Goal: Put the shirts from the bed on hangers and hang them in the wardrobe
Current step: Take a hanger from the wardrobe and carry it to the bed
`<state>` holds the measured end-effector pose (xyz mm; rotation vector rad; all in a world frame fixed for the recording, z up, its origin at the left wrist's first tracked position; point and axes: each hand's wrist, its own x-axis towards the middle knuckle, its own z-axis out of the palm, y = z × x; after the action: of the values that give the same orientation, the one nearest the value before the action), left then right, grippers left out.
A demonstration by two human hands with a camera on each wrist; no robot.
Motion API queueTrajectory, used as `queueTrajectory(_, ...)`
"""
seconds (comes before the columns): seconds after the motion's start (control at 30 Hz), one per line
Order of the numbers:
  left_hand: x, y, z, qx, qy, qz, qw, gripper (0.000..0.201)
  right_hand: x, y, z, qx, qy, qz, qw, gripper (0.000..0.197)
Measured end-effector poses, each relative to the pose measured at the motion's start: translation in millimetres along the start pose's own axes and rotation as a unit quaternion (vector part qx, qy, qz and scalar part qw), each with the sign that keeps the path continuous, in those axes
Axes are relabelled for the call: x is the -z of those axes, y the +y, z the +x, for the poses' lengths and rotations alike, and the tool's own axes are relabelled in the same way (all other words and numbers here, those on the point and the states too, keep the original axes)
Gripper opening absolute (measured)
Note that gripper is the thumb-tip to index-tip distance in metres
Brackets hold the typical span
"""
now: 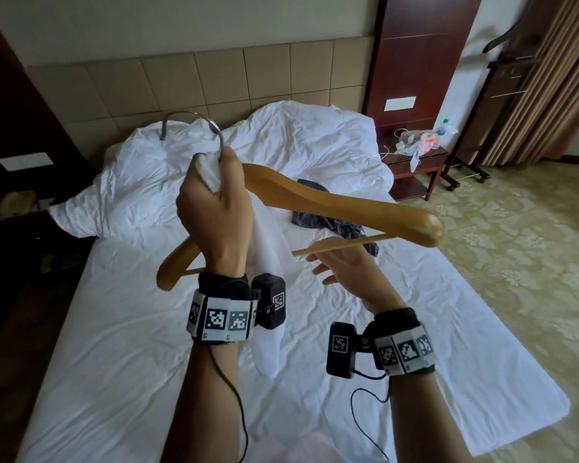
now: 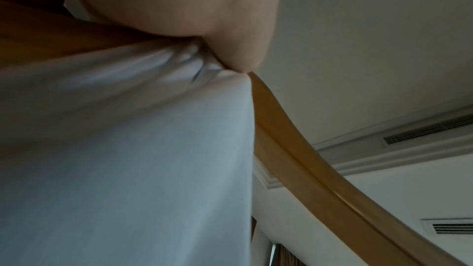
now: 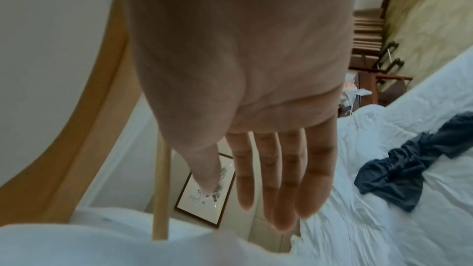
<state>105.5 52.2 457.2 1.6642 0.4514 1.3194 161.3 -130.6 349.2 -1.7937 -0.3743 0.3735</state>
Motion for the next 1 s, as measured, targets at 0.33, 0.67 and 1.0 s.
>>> queueTrajectory(0.33,-13.3,9.6,-14.0,0.030,-0.053,-0.037,0.997,0.040,-21.9,0.6,1.1,0.040,-0.074,-0.006,0.996,0.020)
queueTrajectory(0.67,-2.5,-12.6,0.0,0.029,-0.018,0.003,0.999,0.040,13.6,6.2,-4.2,0.033,0.034,0.240,0.970,0.021)
queueTrajectory(1.0,7.6,-31.0,9.9,0.059,-0.015,0.024,0.998,0.037,46.7,10.8,-4.9,-0.021,0.034,0.517,0.855,0.028)
